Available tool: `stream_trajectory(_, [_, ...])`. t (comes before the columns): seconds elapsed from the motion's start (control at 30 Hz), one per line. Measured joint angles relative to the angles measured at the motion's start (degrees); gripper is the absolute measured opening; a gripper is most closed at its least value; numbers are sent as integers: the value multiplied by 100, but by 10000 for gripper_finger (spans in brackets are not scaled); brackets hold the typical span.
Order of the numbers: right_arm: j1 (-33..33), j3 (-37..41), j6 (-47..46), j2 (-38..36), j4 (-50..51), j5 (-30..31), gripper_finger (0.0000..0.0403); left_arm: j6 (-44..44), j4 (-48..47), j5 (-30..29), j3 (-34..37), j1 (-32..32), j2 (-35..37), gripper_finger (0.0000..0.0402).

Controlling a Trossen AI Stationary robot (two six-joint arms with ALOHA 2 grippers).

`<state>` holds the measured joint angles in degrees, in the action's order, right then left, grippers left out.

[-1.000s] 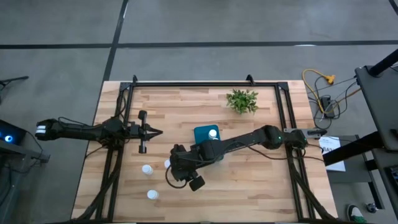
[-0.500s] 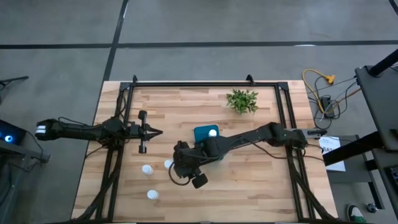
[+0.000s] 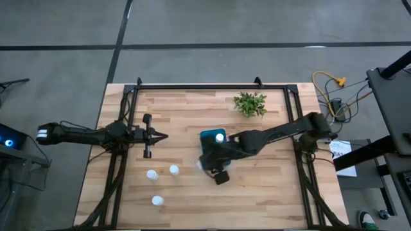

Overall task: Pick and place pill bottles into a basket
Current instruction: Put the white pill bottle into the blue bin

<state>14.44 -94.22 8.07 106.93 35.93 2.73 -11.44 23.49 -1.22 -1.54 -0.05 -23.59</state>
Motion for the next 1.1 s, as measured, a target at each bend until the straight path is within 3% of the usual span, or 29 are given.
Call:
stream_trajectory(0.2, [-11, 1255, -249, -830, -501, 432, 143, 0, 1, -103, 0, 0, 0, 0])
stream_trajectory(0.47, [-14, 2194, -531, -1184, -880, 768, 143, 0, 0, -106, 0, 0, 0, 0])
stream_trajectory(1.1, [-181, 3282, -987, -1265, -1526, 776, 143, 0, 0, -105, 0, 0, -2, 0])
